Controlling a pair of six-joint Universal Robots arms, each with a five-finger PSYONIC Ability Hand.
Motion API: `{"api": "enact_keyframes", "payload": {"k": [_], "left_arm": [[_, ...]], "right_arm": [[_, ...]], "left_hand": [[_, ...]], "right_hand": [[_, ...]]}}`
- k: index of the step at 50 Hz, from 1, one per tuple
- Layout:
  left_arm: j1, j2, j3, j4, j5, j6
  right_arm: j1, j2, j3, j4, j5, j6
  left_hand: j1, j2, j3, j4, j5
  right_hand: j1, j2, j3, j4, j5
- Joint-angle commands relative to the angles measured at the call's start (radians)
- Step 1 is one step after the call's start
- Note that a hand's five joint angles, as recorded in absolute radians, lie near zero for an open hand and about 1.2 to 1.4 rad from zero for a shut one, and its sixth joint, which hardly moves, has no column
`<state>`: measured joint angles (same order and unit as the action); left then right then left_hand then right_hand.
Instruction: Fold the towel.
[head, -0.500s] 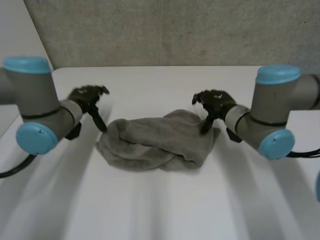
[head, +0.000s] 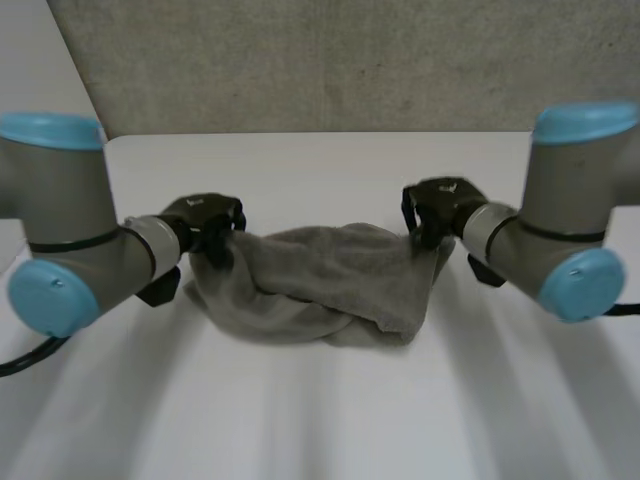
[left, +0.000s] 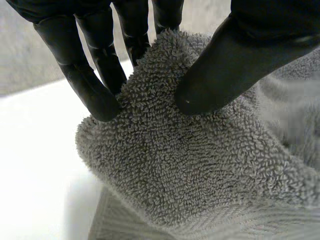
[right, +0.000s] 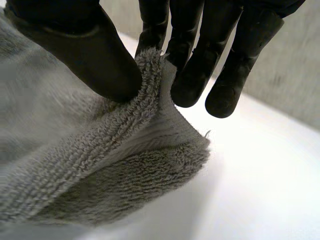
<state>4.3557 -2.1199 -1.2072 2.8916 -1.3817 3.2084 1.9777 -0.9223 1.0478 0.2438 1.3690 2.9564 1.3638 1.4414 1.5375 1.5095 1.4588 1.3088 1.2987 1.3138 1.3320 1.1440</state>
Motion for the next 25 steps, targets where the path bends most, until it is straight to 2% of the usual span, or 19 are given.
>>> {"api": "enact_keyframes", "payload": {"k": [1,2,3,4,5,7,13,19,25], "left_arm": [[-0.002,0.246,-0.072,0.002,0.000,-0.001],[-0.002,0.247,-0.072,0.002,0.000,-0.001],[-0.002,0.321,-0.077,0.005,0.000,-0.002],[-0.002,0.389,-0.074,0.006,-0.002,-0.005],[-0.002,0.390,-0.074,0.006,-0.002,-0.005],[0.005,0.501,-0.052,0.014,-0.002,-0.007],[0.010,0.601,0.002,0.023,-0.002,-0.005],[0.002,0.594,-0.015,0.014,-0.002,0.002],[-0.007,0.436,-0.118,-0.003,0.000,0.054]], "right_arm": [[-0.046,-0.303,0.121,0.017,-0.128,-0.008],[-0.074,-0.373,0.127,0.017,-0.148,-0.007],[-0.074,-0.374,0.127,0.017,-0.148,-0.007],[-0.101,-0.447,0.129,0.015,-0.157,-0.005],[-0.102,-0.447,0.129,0.015,-0.157,-0.005],[-0.141,-0.577,0.113,0.012,-0.159,-0.002],[-0.195,-0.704,0.072,0.020,-0.174,-0.011],[-0.203,-0.675,0.103,0.075,-0.206,-0.057],[-0.093,-0.499,0.164,0.184,-0.196,-0.319]], "left_hand": [[0.032,-0.045,-0.141,-0.113,-0.237],[0.032,-0.045,-0.141,-0.113,-0.237],[0.032,-0.045,-0.141,-0.113,-0.237],[0.032,-0.045,-0.141,-0.113,-0.237],[0.032,-0.045,-0.141,-0.113,-0.237],[0.032,-0.045,-0.141,-0.113,-0.237],[0.032,-0.045,-0.141,-0.113,-0.237],[0.032,-0.045,-0.141,-0.113,-0.237],[0.032,-0.045,-0.141,-0.113,-0.237]], "right_hand": [[0.087,0.098,0.083,0.064,0.078],[0.087,0.098,0.083,0.064,0.078],[0.087,0.098,0.083,0.064,0.078],[0.087,0.098,0.083,0.064,0.078],[0.087,0.098,0.083,0.064,0.078],[0.087,0.098,0.083,0.064,0.078],[0.087,0.098,0.083,0.064,0.078],[0.087,0.098,0.083,0.064,0.078],[0.087,0.098,0.083,0.064,0.078]]}}
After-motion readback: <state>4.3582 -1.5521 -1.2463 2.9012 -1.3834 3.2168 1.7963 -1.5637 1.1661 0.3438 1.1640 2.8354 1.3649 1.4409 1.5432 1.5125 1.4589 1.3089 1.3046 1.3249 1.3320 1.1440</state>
